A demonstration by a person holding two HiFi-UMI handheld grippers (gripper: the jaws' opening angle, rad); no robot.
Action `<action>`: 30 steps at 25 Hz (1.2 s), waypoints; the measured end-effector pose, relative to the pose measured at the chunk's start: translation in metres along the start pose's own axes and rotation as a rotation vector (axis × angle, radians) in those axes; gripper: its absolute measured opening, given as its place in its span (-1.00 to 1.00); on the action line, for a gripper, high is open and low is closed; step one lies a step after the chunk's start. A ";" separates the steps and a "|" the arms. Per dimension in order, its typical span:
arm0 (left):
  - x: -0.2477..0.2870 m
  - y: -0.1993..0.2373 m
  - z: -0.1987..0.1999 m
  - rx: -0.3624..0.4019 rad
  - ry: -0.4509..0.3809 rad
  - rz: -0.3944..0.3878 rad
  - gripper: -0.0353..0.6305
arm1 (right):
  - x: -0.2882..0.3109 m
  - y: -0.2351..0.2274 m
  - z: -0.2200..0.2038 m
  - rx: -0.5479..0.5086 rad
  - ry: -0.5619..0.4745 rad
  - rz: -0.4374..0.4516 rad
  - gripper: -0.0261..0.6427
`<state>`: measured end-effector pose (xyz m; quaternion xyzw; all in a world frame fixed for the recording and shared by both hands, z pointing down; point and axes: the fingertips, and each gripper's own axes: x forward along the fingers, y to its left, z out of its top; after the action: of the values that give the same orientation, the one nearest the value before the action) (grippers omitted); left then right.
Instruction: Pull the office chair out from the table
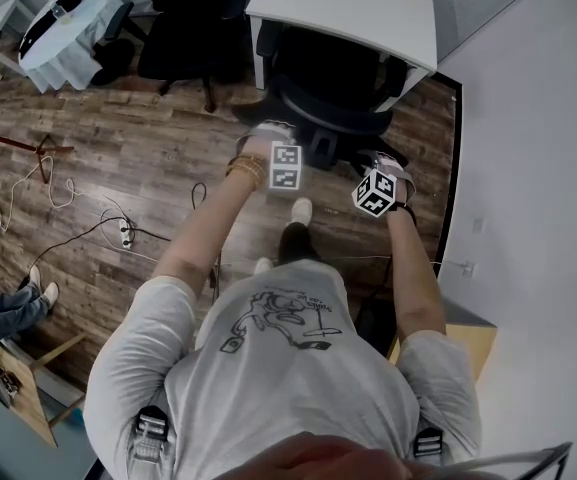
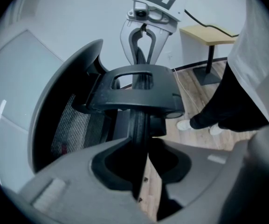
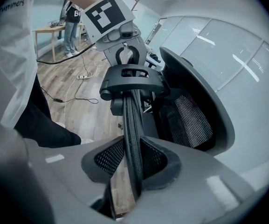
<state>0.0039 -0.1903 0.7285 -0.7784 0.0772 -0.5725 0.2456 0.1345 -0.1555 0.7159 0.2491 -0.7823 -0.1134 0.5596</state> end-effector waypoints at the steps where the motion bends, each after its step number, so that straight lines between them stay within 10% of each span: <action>1: -0.001 -0.001 0.000 0.002 -0.001 0.000 -0.58 | -0.001 0.001 0.001 0.001 0.000 0.000 -0.59; 30: -0.082 -0.149 0.025 0.018 -0.021 0.009 -0.57 | -0.084 0.151 0.011 -0.063 -0.041 -0.016 -0.59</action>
<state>-0.0242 -0.0205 0.7233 -0.7818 0.0728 -0.5638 0.2562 0.1058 0.0147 0.7123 0.2354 -0.7876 -0.1475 0.5500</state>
